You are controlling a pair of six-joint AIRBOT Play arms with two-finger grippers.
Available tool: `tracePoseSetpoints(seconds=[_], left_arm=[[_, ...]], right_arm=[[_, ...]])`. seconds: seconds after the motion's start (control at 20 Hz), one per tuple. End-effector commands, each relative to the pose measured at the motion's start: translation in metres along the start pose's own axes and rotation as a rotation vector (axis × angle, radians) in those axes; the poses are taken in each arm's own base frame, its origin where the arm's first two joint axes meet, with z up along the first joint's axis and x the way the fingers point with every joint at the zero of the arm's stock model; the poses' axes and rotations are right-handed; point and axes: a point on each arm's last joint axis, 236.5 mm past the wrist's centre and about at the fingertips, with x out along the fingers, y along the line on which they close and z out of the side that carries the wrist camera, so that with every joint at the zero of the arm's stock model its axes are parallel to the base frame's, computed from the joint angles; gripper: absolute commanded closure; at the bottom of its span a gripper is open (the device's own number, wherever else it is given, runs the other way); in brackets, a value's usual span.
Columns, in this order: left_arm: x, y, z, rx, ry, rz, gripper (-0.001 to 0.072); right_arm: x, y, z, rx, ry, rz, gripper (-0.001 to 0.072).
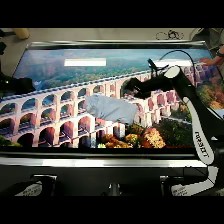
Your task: Fold the shirts.
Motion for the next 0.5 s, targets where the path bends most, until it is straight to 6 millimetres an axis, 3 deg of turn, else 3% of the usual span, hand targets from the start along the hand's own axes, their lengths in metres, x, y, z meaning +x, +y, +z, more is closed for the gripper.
tracePoseSetpoints(seconds=[0.0, 0.1, 0.2, 0.45], left_arm=[[-0.003, -0.001, 0.0, 0.007, -0.006, 0.006, 0.0682], [-0.003, -0.004, -0.001, 0.014, -0.004, 0.003, 0.0682], [-0.002, -0.007, -0.001, 0.016, -0.001, -0.002, 0.0683], [-0.001, -0.016, -0.002, 0.02, 0.002, -0.016, 0.0682]], right_arm=[[-0.046, -0.135, -0.07, 0.103, 0.272, -0.423, 0.0042], [-0.008, -0.119, -0.093, 0.146, 0.296, -0.253, 0.0024], [0.026, -0.094, -0.091, 0.178, 0.232, -0.103, 0.0022], [0.081, -0.063, -0.084, 0.245, 0.178, 0.003, 0.0048]])
